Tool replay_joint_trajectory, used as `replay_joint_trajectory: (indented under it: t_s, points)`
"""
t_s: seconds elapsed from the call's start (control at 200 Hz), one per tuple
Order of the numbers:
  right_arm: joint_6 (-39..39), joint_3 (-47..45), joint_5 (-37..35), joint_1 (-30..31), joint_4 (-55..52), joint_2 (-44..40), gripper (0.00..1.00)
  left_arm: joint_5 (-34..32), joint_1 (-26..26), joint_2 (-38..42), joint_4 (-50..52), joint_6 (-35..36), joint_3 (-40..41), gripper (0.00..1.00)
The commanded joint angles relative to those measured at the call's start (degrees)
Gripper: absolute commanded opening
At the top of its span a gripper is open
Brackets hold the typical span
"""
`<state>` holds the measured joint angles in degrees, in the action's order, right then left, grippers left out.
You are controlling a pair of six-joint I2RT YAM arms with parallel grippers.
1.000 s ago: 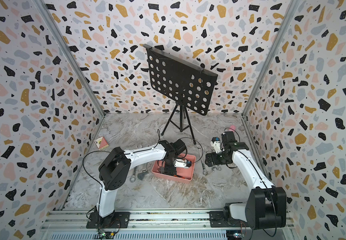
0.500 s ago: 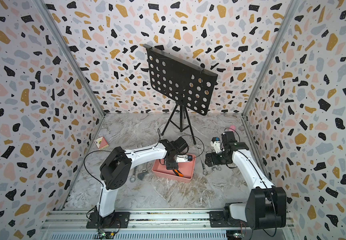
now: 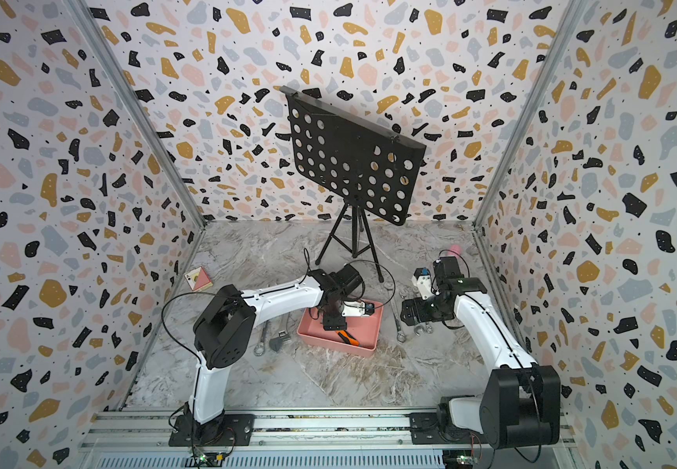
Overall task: Take out the wrench from the storage box
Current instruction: Pick up the wrench from the storage box.
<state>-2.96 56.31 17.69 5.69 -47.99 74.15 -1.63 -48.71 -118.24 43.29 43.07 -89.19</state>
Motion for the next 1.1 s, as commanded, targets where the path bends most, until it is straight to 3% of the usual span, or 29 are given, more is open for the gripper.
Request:
replay_joint_trajectory:
  t_s: [0.0,0.25,0.44,0.741,0.936,1.096]
  points:
    - [0.25,1.87,0.94,0.19,-1.13,-1.36,1.0,4.11,-0.55,-1.17,5.43,2.22,1.7,0.72]
    - [0.56,1.96,1.53,0.18,-1.06,-1.68,1.0,6.19,-0.71,2.33,8.29,0.37,-2.34,0.72]
    - [0.54,1.6,1.6,0.15,-1.06,-2.22,1.0,8.26,-1.07,2.57,10.5,0.13,-1.01,0.74]
    - [0.37,1.43,1.47,0.14,-1.06,-2.35,1.0,5.09,-1.88,-3.18,7.07,2.2,-1.65,0.74]
    - [0.2,1.17,0.9,0.12,-0.98,-2.57,1.0,4.62,-1.92,-6.44,6.64,2.55,-0.92,0.65]
    - [0.13,1.17,0.8,0.19,-0.99,-2.53,0.99,4.39,-1.91,-7.34,6.03,1.68,-0.79,0.44]
